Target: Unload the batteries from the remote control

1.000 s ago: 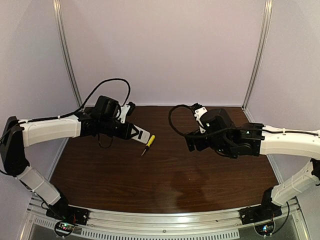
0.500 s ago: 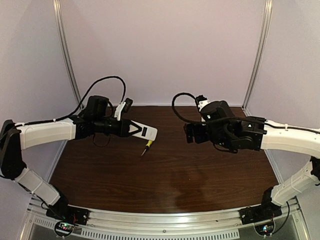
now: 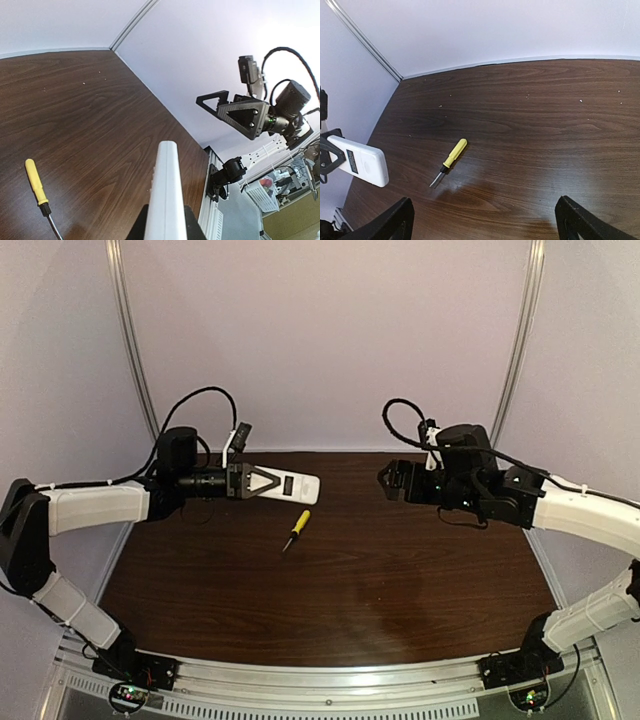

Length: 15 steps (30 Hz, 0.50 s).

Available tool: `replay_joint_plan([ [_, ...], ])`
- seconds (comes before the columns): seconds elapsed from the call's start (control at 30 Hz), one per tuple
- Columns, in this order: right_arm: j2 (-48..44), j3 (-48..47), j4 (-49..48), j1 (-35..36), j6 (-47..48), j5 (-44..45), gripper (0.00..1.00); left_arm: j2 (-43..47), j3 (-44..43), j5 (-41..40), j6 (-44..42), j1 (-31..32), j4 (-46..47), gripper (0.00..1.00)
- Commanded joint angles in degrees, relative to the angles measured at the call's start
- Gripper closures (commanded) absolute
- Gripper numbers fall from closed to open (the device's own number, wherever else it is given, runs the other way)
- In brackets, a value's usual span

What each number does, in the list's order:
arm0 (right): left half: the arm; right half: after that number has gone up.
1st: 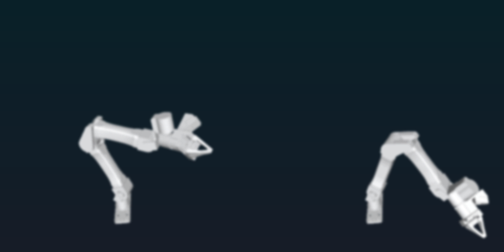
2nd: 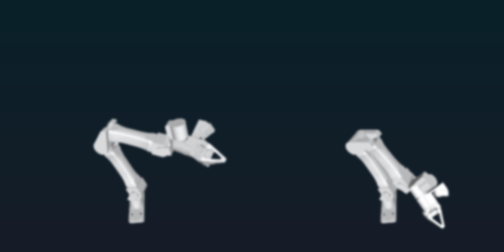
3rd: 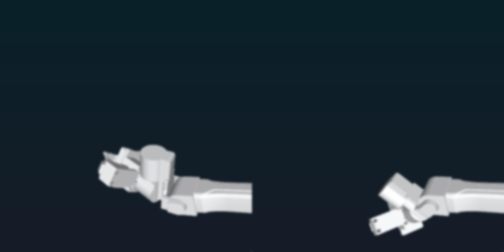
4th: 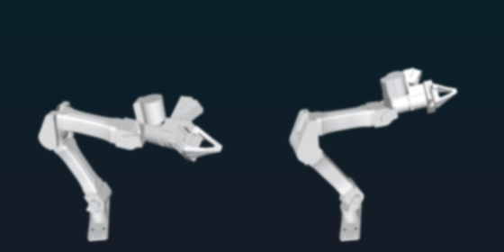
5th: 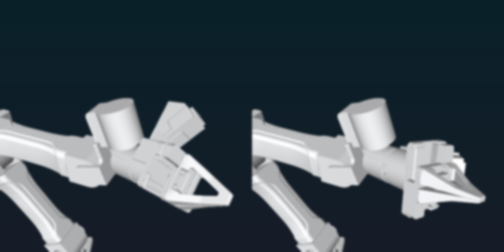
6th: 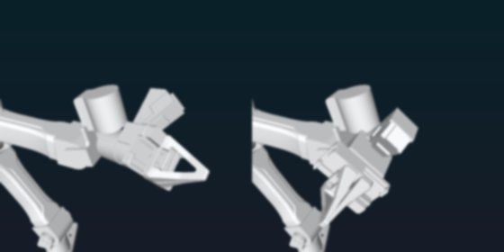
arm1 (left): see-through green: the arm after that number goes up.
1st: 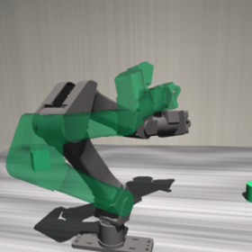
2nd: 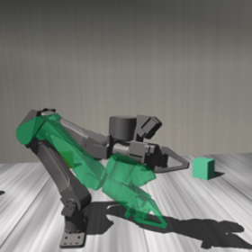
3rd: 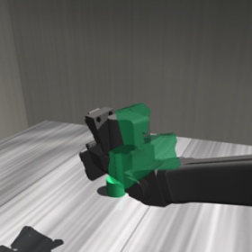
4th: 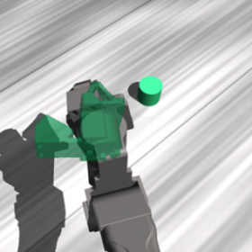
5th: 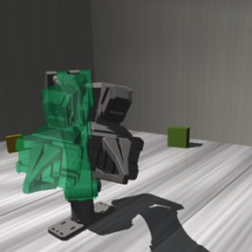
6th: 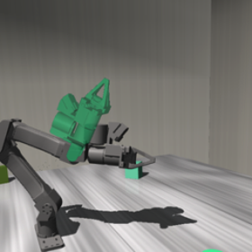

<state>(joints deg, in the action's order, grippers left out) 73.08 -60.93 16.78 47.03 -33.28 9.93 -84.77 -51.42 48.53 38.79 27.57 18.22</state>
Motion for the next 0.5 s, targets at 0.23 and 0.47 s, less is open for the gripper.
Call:
replay_joint_plan([
  [0.23, -3.84, 4.21, -11.39, -4.7, -7.99, -16.37, 0.0, -3.29, 0.89, 11.0, 10.84, -1.2, 14.67, 1.0],
  [0.47, -0.25, 2.49, -17.37, -5.19, -10.4, -27.26, 0.0, -4.76, 0.98, 12.78, 13.3, -1.21, 16.88, 1.0],
])
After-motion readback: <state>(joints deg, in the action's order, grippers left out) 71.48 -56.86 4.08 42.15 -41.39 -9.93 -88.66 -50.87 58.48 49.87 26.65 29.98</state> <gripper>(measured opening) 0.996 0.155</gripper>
